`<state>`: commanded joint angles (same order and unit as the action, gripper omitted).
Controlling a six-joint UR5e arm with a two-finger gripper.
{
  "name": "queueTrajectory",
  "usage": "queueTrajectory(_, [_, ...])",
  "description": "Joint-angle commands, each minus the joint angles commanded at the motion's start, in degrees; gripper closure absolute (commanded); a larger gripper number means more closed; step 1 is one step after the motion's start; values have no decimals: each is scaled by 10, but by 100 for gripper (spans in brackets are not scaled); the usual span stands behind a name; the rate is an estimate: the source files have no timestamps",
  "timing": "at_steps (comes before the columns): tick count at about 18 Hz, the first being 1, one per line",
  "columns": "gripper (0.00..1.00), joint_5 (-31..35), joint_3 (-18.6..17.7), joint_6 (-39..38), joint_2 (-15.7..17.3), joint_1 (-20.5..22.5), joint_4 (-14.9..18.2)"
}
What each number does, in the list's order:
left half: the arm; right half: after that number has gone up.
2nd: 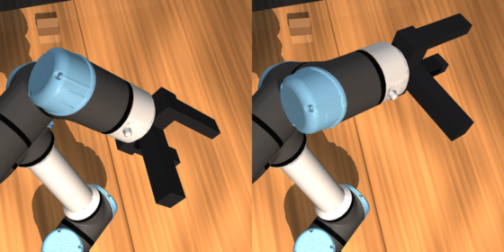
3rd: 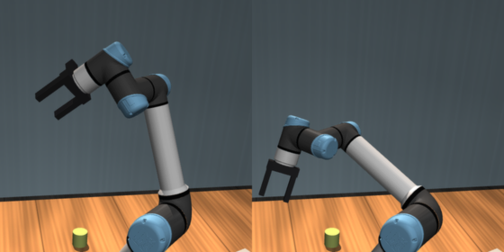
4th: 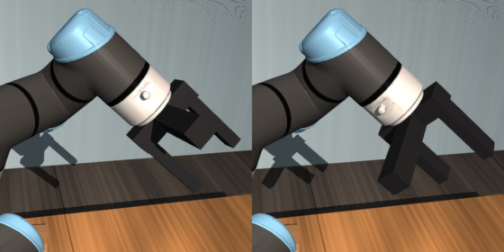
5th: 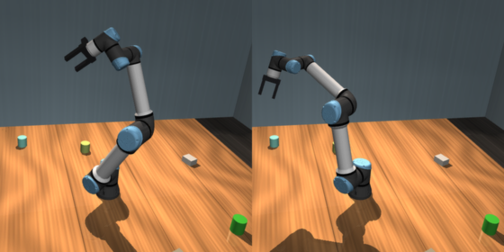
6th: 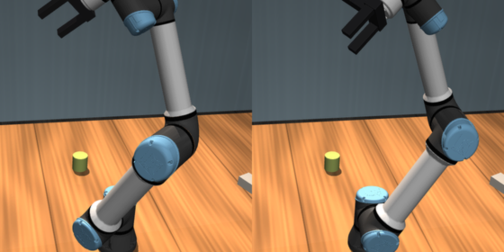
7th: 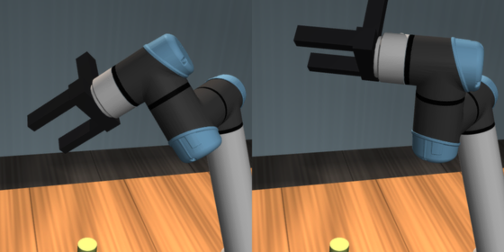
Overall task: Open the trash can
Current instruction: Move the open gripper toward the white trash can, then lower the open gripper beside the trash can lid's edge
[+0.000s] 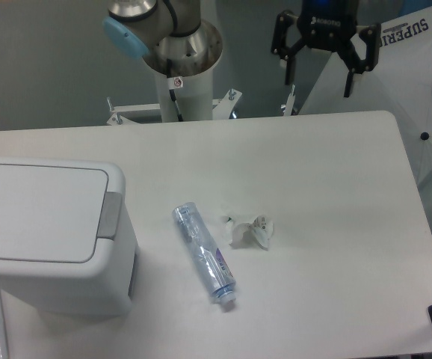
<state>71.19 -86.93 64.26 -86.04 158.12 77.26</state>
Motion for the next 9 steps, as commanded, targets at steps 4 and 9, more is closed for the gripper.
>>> queueTrajectory(4, [0,0,-1,-57,-2,-35,-21])
queueTrajectory(9, [0,0,1,-155,-10,-83,-53])
